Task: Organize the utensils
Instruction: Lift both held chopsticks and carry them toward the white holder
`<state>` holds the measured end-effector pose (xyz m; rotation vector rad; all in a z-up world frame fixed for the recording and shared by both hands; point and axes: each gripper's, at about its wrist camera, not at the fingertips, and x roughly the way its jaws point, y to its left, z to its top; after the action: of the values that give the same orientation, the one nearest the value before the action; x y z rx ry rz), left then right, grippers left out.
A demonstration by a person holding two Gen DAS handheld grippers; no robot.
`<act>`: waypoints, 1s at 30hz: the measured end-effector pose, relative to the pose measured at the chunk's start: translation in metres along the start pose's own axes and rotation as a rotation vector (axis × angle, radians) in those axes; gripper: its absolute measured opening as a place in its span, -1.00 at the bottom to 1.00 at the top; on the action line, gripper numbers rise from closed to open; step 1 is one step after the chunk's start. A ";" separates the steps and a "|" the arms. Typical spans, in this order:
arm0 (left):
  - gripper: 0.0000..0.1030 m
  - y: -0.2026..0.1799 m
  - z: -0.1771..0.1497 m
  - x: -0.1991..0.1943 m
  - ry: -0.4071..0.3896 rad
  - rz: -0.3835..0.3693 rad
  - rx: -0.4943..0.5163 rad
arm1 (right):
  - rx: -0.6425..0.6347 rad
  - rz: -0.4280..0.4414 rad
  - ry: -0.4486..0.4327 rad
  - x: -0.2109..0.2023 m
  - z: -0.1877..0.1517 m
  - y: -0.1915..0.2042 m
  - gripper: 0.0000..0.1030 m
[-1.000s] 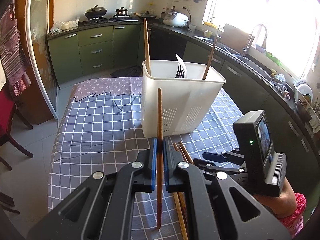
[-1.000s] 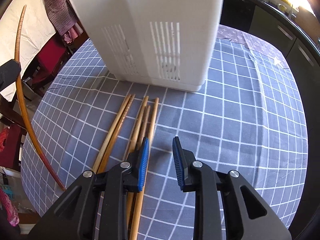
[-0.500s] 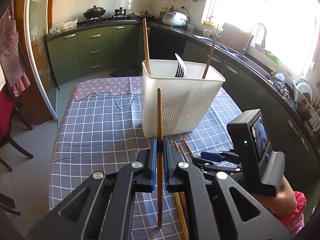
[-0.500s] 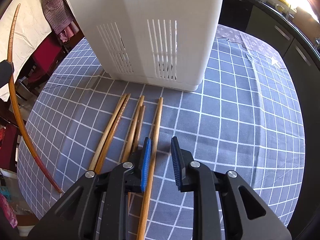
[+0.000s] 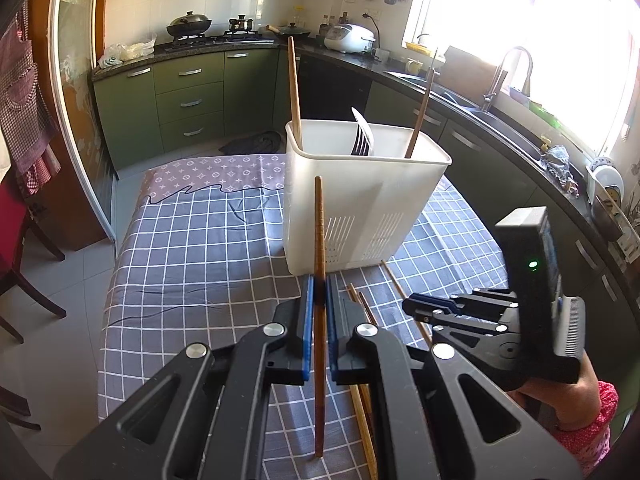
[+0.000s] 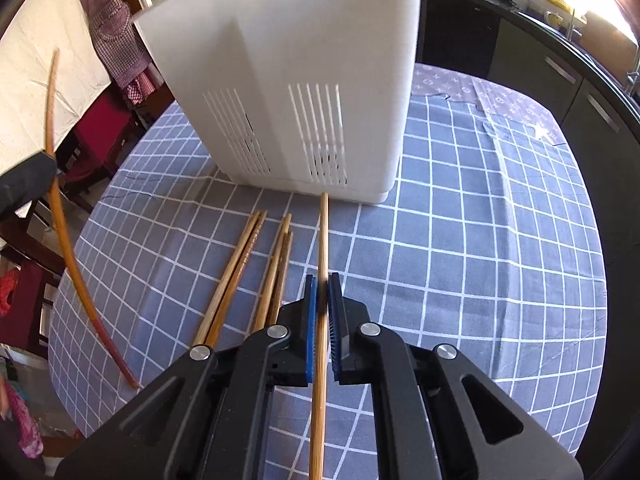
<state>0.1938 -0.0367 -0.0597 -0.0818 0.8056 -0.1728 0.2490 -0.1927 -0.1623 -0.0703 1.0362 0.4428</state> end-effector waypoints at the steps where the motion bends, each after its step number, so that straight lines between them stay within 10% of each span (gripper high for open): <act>1: -0.88 0.000 0.000 0.000 -0.001 0.000 -0.001 | -0.001 0.009 -0.017 -0.009 0.000 0.000 -0.87; 16: -0.88 -0.001 0.000 -0.005 -0.010 0.003 0.015 | 0.005 0.046 -0.294 -0.126 0.013 -0.007 -0.87; 30: -0.88 -0.002 0.010 -0.006 -0.039 0.009 0.028 | -0.009 0.035 -0.313 -0.133 0.028 -0.004 -0.87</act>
<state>0.1966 -0.0376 -0.0482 -0.0547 0.7642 -0.1730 0.2162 -0.2317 -0.0361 0.0097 0.7283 0.4736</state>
